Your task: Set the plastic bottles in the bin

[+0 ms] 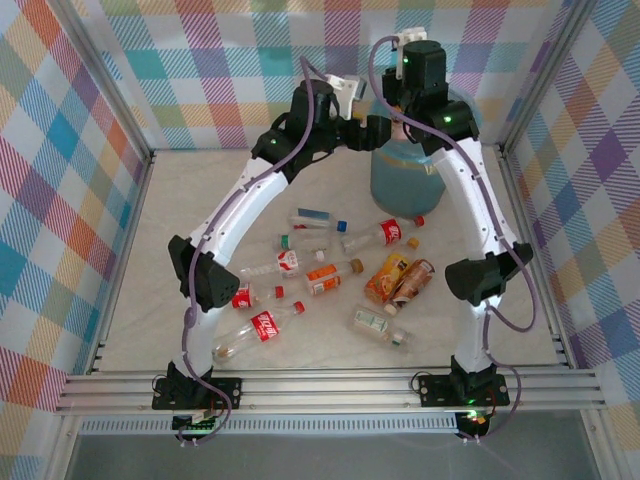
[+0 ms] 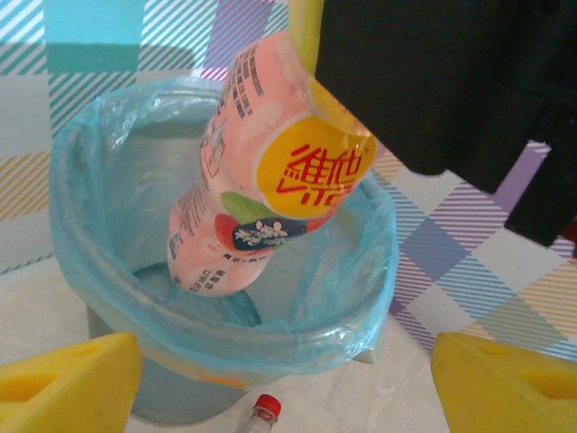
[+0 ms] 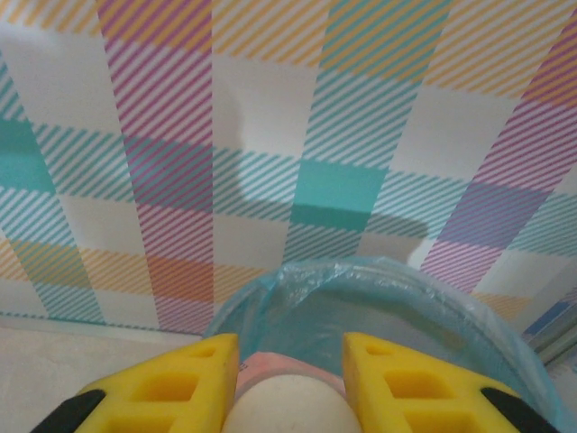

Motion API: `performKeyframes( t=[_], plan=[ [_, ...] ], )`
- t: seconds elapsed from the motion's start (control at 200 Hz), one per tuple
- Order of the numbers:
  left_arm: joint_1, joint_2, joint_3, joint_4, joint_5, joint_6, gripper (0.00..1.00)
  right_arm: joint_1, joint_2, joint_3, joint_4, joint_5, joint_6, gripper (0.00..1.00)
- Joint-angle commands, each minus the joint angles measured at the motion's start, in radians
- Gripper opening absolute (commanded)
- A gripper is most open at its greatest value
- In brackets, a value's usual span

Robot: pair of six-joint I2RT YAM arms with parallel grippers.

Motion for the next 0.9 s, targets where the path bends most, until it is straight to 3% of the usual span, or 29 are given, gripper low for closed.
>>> performKeyframes(
  t=[0.0, 0.48, 0.615, 0.81, 0.895],
  plan=[
    [0.022, 0.009, 0.029, -0.033, 0.037, -0.019, 0.83, -0.006, 0.025, 0.041, -0.037, 0.019, 0.063, 0.01],
    [0.048, -0.026, -0.108, -0.026, 0.036, 0.004, 0.81, -0.103, 0.125, -0.021, -0.127, -0.084, 0.221, 0.10],
    [0.049, -0.026, -0.121, -0.026, 0.040, 0.011, 0.81, -0.132, 0.149, -0.030, -0.135, -0.143, 0.256, 0.21],
    [0.051, -0.028, -0.129, -0.033, 0.034, 0.023, 0.81, -0.137, 0.158, -0.031, -0.131, -0.175, 0.275, 0.47],
    [0.051, -0.028, -0.129, -0.035, 0.033, 0.026, 0.81, -0.138, 0.157, -0.024, -0.130, -0.179, 0.275, 0.48]
  ],
)
